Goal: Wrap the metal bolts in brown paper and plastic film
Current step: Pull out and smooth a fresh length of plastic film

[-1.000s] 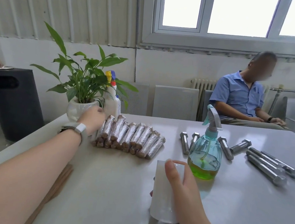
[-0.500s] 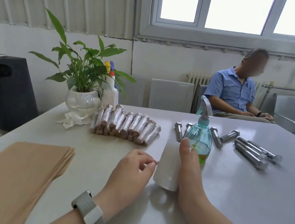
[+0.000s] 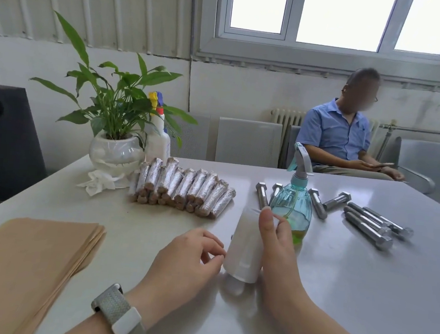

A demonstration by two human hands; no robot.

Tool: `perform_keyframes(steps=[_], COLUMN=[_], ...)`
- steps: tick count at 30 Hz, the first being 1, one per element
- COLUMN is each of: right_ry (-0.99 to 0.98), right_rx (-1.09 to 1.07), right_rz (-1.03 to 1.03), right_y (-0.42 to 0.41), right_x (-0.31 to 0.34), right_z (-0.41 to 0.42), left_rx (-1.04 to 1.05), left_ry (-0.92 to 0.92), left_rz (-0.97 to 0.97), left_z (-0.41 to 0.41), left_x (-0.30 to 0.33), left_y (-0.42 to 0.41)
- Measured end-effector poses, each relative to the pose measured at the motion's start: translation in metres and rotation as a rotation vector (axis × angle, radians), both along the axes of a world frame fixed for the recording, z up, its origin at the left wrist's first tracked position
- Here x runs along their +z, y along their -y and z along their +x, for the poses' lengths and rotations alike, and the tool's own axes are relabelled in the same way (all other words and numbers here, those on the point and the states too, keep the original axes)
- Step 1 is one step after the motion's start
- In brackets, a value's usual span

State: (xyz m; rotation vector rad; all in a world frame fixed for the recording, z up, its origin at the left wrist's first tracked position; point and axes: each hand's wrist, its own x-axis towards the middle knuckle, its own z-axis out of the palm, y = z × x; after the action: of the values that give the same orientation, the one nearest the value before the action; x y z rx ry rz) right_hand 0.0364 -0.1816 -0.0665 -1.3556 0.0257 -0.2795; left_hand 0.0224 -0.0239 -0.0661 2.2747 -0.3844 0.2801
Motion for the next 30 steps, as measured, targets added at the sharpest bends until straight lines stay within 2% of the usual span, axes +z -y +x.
perform_keyframes(steps=[8,13,15,19,23,27,30], right_ry=[-0.016,-0.056,-0.077,-0.097,-0.078,-0.063,-0.073], right_rx=[0.04,0.045,0.057,0.081,0.137,0.174,0.169], right_rz=[0.035,0.096,0.121,0.151,0.142,0.189,0.198], right_y=[0.0,0.002,0.003,0.005,0.004,0.004,0.005], right_x=[0.0,0.004,0.005,0.006,0.005,0.006,0.007], right_z=[0.001,-0.001,-0.001,-0.001,-0.001,-0.001,-0.002], left_rx=[0.012,0.021,0.028,0.07,0.075,0.011,0.059], left_ry=[0.074,0.075,0.03,-0.112,-0.149,-0.148,-0.121], left_rz=[0.1,0.083,0.026,-0.228,-0.429,-0.394,-0.425], left_z=[-0.004,-0.004,-0.003,0.002,0.01,0.011,0.011], left_x=[0.002,0.006,0.007,0.009,0.016,0.02,0.018], left_y=[0.0,-0.003,-0.004,-0.006,-0.015,-0.025,-0.024])
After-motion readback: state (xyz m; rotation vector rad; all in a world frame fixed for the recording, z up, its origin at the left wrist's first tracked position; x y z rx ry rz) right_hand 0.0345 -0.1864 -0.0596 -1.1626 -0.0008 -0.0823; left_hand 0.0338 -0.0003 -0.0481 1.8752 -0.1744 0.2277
